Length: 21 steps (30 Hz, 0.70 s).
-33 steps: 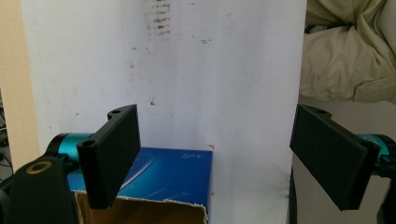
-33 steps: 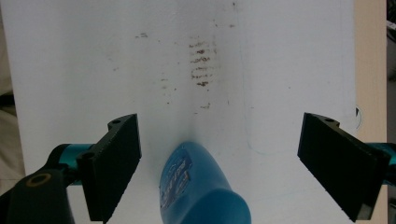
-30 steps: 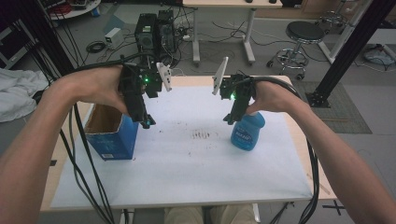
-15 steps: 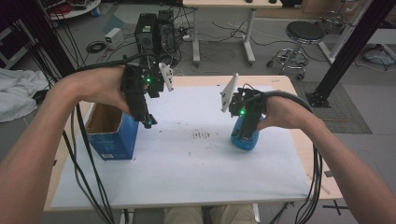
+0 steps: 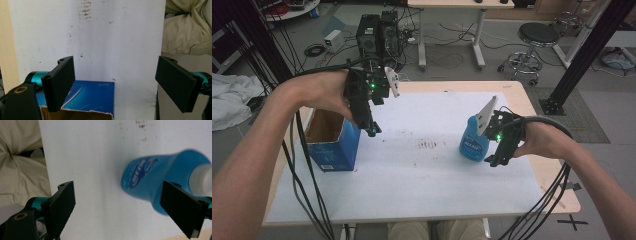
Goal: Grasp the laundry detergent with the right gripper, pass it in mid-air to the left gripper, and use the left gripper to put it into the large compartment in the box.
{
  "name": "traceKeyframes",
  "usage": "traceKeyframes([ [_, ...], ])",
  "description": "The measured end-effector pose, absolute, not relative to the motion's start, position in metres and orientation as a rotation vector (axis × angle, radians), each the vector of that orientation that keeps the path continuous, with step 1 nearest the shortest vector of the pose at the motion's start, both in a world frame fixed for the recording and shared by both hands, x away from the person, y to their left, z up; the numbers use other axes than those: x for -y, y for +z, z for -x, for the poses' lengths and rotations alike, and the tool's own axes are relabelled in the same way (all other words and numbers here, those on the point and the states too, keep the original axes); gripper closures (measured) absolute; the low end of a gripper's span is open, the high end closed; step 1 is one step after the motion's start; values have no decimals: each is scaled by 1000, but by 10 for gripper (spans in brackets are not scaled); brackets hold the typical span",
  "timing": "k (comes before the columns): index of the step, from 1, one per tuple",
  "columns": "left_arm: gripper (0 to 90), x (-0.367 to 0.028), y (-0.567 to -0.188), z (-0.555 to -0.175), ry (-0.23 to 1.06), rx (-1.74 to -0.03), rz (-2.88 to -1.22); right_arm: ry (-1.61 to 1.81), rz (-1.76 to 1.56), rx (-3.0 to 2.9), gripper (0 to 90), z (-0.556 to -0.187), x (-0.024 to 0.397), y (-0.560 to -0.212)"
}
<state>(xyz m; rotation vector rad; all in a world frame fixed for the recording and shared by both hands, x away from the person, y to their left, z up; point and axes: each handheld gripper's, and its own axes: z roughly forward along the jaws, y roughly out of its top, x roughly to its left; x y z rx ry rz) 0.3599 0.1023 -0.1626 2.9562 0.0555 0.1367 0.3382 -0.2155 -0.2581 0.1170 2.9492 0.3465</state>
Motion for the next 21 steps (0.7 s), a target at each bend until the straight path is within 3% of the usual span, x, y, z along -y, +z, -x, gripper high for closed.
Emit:
traceKeyframes([
  [13, 163, -103, -163, -359, 131, -54, -2956, 268, -367, -2928, 124, -350, 253, -271],
  [21, 163, -103, -166, -360, 121, -52, -2956, 416, -640, -2849, 124, -363, 269, -285],
])
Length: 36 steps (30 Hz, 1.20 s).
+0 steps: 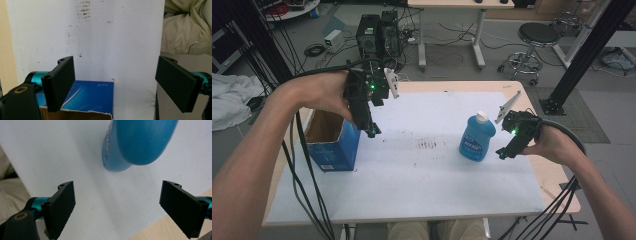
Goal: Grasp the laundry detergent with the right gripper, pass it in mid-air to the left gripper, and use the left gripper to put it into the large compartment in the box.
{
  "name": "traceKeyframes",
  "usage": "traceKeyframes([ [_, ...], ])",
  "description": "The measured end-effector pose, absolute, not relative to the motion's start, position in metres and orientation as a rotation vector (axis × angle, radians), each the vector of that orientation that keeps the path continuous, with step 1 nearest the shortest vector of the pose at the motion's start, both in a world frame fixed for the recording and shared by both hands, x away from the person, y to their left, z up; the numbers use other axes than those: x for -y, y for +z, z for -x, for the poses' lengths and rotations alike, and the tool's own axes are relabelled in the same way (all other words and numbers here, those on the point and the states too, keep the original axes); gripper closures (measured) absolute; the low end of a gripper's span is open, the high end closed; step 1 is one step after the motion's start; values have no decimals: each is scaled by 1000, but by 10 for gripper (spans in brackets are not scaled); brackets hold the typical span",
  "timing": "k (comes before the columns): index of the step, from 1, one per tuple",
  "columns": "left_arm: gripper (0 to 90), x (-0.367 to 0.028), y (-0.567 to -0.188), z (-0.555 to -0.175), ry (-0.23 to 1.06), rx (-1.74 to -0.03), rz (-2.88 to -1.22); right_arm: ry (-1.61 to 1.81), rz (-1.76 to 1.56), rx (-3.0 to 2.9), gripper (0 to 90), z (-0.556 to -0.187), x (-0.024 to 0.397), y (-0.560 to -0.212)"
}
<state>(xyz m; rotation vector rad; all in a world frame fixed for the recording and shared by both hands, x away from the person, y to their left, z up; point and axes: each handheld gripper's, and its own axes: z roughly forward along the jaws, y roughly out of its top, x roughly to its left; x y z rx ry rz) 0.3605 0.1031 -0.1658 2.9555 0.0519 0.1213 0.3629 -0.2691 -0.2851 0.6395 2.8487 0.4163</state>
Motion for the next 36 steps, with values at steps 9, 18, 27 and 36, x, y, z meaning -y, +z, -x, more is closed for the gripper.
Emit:
traceKeyframes([
  [9, 163, -104, -168, -361, 117, -59, -2955, 561, -787, -2774, 124, -371, 268, -302],
  [18, 163, -105, -171, -361, 108, -59, -2952, 632, -831, -2708, 124, -377, 264, -314],
  [27, 163, -105, -172, -361, 105, -60, -2951, 689, -881, -2676, 124, -383, 262, -326],
  [36, 163, -108, -174, -361, 98, -71, -2949, 729, -891, -2653, 125, -388, 257, -335],
])
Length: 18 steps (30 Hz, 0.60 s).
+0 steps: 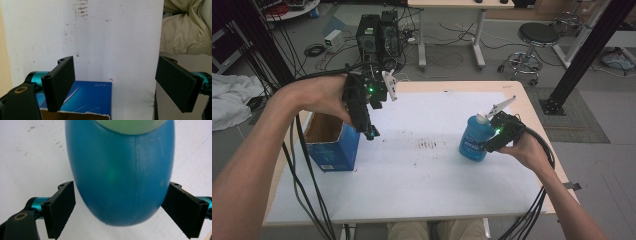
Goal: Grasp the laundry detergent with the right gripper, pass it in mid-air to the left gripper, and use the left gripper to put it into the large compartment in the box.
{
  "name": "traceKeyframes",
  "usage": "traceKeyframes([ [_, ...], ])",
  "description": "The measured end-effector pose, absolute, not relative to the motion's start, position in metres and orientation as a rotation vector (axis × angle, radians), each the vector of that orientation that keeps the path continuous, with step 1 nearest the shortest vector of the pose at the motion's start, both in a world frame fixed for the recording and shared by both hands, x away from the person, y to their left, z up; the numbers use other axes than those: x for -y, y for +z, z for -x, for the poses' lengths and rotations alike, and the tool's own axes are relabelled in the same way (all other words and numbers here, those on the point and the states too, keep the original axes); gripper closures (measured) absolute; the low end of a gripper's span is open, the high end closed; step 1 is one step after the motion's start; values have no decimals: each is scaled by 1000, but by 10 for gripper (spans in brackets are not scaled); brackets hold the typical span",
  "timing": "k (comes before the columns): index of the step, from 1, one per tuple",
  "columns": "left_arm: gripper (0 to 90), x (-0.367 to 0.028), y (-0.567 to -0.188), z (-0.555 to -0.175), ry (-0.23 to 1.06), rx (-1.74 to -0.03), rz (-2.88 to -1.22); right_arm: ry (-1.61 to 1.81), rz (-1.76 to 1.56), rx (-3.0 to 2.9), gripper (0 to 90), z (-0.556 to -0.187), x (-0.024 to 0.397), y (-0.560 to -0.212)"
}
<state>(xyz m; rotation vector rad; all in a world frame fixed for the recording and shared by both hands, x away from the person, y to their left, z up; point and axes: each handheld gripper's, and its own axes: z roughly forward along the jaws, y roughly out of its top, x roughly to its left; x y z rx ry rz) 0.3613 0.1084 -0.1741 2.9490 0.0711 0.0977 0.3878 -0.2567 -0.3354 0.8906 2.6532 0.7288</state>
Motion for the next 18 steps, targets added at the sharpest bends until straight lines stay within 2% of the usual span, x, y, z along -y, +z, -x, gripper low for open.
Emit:
traceKeyframes([
  [18, 163, -106, -180, -365, 83, -71, -2954, 782, -895, -2643, 125, -393, 257, -351],
])
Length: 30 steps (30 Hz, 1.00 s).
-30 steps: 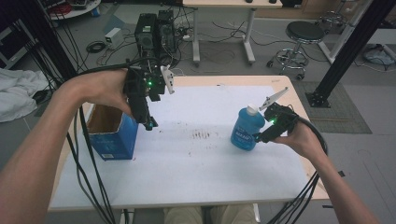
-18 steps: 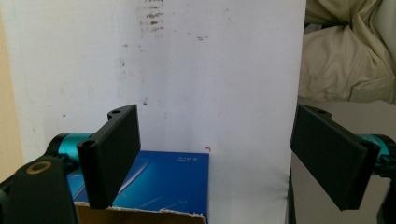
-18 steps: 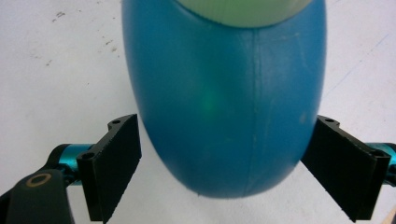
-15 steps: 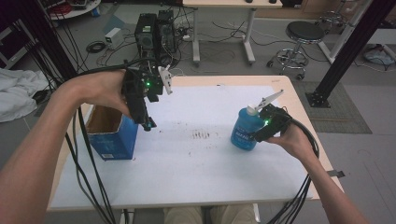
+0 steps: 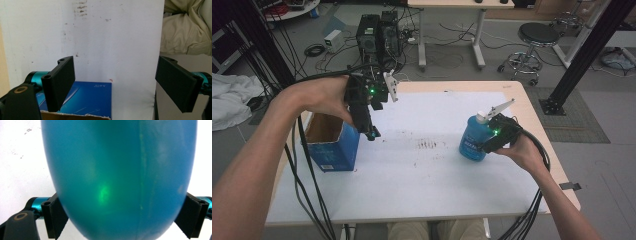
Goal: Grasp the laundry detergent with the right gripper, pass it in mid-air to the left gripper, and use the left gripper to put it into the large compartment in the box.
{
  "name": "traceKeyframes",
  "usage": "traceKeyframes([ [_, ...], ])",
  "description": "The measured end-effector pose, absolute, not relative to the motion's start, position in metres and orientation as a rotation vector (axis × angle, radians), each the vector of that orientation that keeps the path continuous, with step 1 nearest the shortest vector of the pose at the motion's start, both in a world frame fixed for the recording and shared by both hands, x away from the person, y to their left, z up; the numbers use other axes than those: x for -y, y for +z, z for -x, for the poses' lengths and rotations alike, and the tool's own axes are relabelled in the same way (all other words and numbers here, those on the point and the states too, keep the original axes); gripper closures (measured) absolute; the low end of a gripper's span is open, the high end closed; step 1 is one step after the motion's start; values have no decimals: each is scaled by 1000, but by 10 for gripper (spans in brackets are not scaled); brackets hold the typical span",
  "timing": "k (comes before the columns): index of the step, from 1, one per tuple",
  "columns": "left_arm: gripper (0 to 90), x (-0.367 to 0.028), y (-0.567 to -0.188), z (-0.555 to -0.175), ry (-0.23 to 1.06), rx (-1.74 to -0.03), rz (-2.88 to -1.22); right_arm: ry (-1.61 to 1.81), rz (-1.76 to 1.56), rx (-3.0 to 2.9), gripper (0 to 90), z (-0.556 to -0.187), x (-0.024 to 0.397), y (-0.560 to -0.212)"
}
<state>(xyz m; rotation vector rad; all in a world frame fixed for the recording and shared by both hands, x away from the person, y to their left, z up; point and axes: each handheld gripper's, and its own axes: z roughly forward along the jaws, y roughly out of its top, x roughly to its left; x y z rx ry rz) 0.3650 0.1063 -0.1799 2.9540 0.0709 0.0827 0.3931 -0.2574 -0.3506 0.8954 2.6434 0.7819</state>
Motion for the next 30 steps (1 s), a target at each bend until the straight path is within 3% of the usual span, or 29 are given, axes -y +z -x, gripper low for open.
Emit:
traceKeyframes([
  [16, 163, -108, -183, -366, 74, -82, -2949, 825, -894, -2653, 130, -395, 255, -356],
  [17, 163, -108, -183, -366, 74, -82, -2949, 826, -897, -2654, 167, -395, 255, -356],
  [25, 163, -109, -185, -367, 71, -83, -2948, 844, -897, -2654, 175, -395, 255, -357],
  [30, 163, -110, -186, -367, 70, -88, -2947, 864, -885, -2634, 231, -393, 256, -356],
])
